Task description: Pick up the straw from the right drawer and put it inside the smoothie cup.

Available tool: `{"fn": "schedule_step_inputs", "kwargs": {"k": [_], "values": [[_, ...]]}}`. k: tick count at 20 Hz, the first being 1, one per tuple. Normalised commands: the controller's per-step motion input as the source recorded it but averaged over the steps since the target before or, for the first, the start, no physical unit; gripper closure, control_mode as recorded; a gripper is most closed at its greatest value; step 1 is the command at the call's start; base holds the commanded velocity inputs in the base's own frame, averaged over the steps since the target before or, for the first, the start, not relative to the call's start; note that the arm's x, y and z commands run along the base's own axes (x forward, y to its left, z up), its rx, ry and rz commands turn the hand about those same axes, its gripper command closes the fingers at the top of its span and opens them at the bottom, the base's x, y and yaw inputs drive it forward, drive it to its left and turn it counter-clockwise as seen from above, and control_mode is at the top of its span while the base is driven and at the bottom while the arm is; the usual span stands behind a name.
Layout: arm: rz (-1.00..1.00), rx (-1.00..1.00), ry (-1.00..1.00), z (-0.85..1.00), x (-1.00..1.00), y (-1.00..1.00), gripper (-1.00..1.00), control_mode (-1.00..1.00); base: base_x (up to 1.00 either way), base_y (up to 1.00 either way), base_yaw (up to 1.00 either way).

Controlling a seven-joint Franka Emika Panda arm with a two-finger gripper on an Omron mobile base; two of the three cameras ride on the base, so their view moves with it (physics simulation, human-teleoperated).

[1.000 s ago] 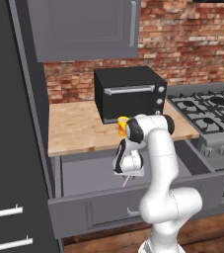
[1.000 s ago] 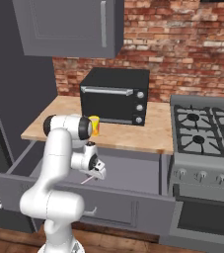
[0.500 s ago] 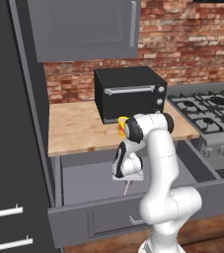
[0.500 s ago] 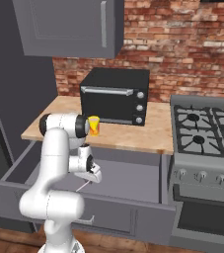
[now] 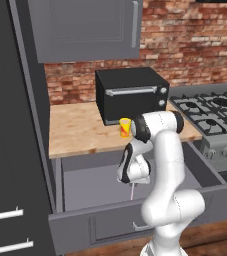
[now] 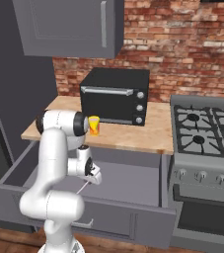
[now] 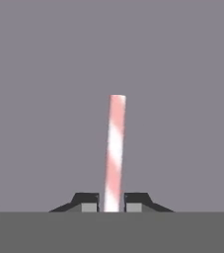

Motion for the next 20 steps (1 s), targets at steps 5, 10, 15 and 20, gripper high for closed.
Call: {"fn": "schedule_step_inputs", "kwargs": {"k": [5, 10, 15, 20], "values": [[0.0, 0.05, -0.33, 0.71, -0.14, -0.06, 1.0, -1.0, 0.0, 0.0, 0.0], [0.0, 0.0, -0.32, 0.71, 0.0, 0.0, 1.0, -1.0, 0.0, 0.0, 0.0], [0.0, 0.0, -0.17, 0.77, 0.0, 0.0, 1.0, -1.0, 0.0, 0.0, 0.0], [0.0, 0.0, -0.03, 0.91, 0.06, 0.0, 1.0, -1.0, 0.0, 0.0, 0.0]]}}
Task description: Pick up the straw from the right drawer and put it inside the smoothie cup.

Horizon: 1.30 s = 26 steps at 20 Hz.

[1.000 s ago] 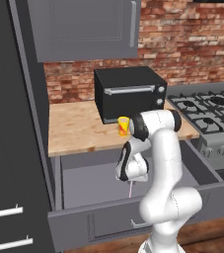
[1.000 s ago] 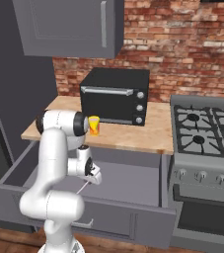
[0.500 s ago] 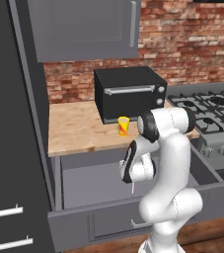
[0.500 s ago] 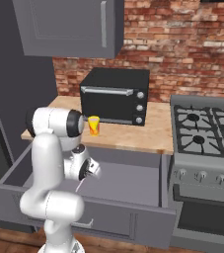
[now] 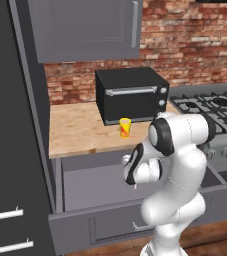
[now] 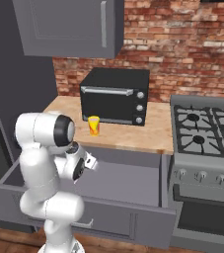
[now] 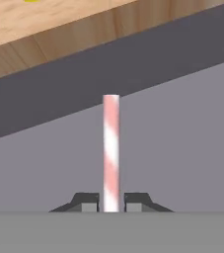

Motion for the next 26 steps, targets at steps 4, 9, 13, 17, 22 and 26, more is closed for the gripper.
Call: {"fn": "schedule_step_inputs", "kwargs": {"k": [4, 9, 13, 17, 22, 26], "values": [[0.0, 0.0, 0.0, 1.0, 0.12, 0.0, 1.0, -1.0, 0.0, 0.0, 0.0], [0.0, 0.0, 0.0, 0.93, 0.14, 0.0, 1.0, -1.0, 0.0, 0.0, 0.0], [0.01, 0.0, 0.0, 0.85, 0.09, 0.0, 1.0, -1.0, 0.0, 0.0, 0.0], [0.0, 0.0, 0.0, 0.78, 0.05, 0.0, 1.0, -1.0, 0.0, 0.0, 0.0], [0.0, 0.0, 0.0, 0.45, 0.0, 0.0, 1.0, -1.0, 0.0, 0.0, 0.0], [0.0, 0.0, 0.0, 0.23, 0.0, 0.0, 1.0, -1.0, 0.0, 0.0, 0.0]]}}
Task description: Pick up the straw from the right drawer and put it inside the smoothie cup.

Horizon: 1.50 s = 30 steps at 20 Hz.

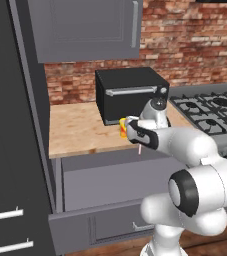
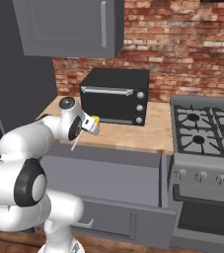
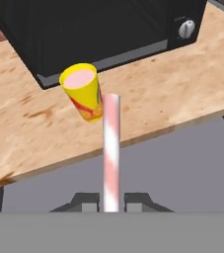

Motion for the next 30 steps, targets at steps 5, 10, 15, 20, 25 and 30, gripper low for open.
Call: {"fn": "schedule_step_inputs", "kwargs": {"k": [5, 10, 15, 20, 25, 30], "values": [[0.06, 0.0, 0.0, 0.03, 0.1, -0.01, 1.0, -1.0, 0.0, 0.0, 0.0], [0.16, 0.0, -0.05, 0.0, 0.11, 0.0, 1.0, -1.0, 0.0, 0.0, 0.0], [0.22, 0.0, -0.16, 0.0, 0.1, 0.0, 1.0, -1.0, 0.0, 0.0, 0.0], [0.24, 0.0, -0.21, 0.0, 0.08, -0.01, 1.0, -1.0, 0.0, 0.0, 0.0], [0.24, 0.0, -0.24, 0.04, 0.03, 0.0, 1.0, -1.0, 0.0, 0.0, 0.0], [0.26, 0.0, -0.26, 0.11, 0.0, 0.0, 1.0, -1.0, 0.0, 0.0, 0.0]]}}
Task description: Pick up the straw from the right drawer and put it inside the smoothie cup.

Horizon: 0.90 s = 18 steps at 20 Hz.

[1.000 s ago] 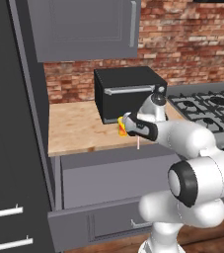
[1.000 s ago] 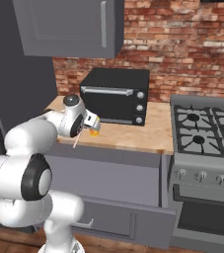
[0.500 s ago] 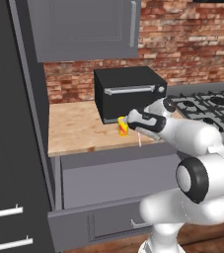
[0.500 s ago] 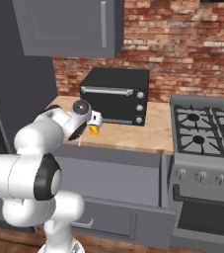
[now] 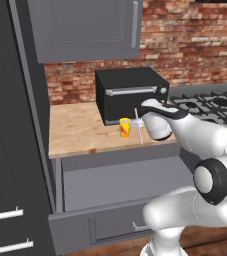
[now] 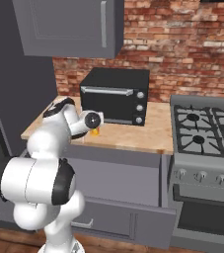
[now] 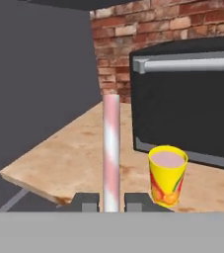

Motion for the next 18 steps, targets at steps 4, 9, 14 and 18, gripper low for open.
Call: {"fn": "schedule_step_inputs", "kwargs": {"k": [4, 9, 14, 18], "values": [[0.25, 0.0, -0.24, 0.05, 0.02, 0.0, 1.0, -1.0, 0.0, 0.0, 0.0], [0.12, 0.01, -0.07, 0.01, 0.26, 0.0, 1.0, -1.0, 0.0, 0.0, 0.0], [0.0, 0.01, 0.11, 0.08, 0.43, 0.0, 1.0, -1.0, 0.0, 0.0, 0.0], [0.0, 0.0, 0.04, 0.46, 0.21, 0.0, 1.0, -1.0, 0.0, 0.0, 0.0]]}}
